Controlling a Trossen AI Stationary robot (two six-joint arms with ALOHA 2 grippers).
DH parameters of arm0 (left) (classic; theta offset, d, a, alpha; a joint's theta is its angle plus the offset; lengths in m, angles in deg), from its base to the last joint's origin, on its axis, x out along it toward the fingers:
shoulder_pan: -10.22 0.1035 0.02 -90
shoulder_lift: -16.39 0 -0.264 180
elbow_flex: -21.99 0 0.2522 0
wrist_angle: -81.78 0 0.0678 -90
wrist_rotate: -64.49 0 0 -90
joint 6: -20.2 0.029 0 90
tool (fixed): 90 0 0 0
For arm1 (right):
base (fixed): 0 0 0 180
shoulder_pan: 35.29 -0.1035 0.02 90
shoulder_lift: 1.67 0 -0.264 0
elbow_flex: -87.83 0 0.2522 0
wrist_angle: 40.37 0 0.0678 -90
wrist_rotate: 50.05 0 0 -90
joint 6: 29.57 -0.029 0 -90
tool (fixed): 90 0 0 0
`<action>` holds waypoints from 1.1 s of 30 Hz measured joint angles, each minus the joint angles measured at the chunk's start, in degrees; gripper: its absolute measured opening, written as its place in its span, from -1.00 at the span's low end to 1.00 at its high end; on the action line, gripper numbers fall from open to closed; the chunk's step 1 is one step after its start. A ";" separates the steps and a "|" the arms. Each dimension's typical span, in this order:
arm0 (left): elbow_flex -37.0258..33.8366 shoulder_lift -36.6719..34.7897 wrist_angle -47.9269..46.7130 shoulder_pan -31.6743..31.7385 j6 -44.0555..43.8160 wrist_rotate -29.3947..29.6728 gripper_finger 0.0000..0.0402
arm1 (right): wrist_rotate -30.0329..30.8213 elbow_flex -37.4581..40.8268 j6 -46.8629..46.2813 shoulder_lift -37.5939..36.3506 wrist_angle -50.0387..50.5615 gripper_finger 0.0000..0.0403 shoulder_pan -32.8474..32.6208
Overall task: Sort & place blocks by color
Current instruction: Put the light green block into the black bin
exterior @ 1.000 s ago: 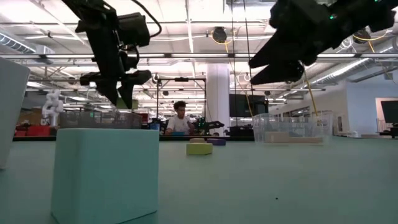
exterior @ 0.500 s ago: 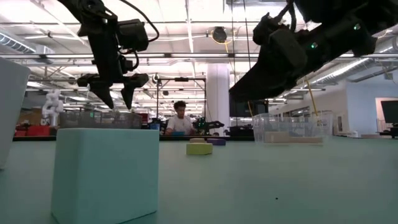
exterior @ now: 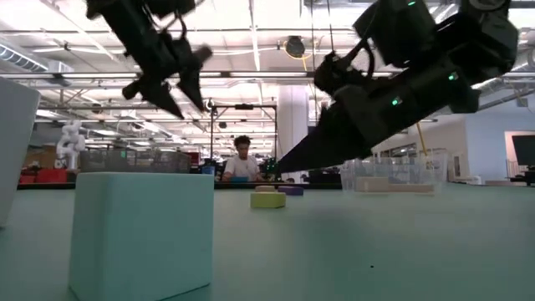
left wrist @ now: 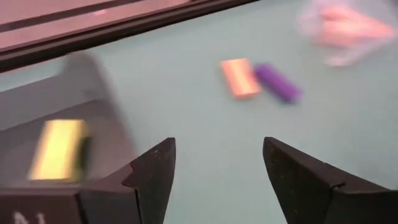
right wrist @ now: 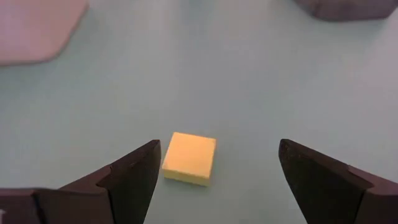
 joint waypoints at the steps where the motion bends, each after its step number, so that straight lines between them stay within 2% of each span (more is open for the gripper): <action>1: 0.00 -0.70 1.05 -1.79 0.01 0.00 0.20 | -0.10 -1.08 0.00 1.11 0.61 0.58 0.00; 9: 0.04 -4.36 6.83 -14.17 -0.32 0.17 0.20 | 0.09 -10.19 2.10 7.28 11.83 0.58 0.33; 15: 0.04 -4.02 11.74 -21.24 -0.69 0.16 0.20 | -0.02 -12.57 1.45 8.89 12.52 0.54 0.67; 20: 0.02 -3.47 14.04 -25.70 -0.86 0.22 0.20 | -2.79 -12.60 -2.65 8.90 13.16 0.28 1.48; 27: 0.02 -3.50 15.82 -30.15 -0.86 0.63 0.20 | -7.33 -12.64 -6.39 8.68 14.55 -0.38 2.38; 33: 0.02 -2.85 15.94 -31.99 -1.96 1.26 0.20 | -8.90 -12.59 -4.35 7.25 15.57 -0.41 2.62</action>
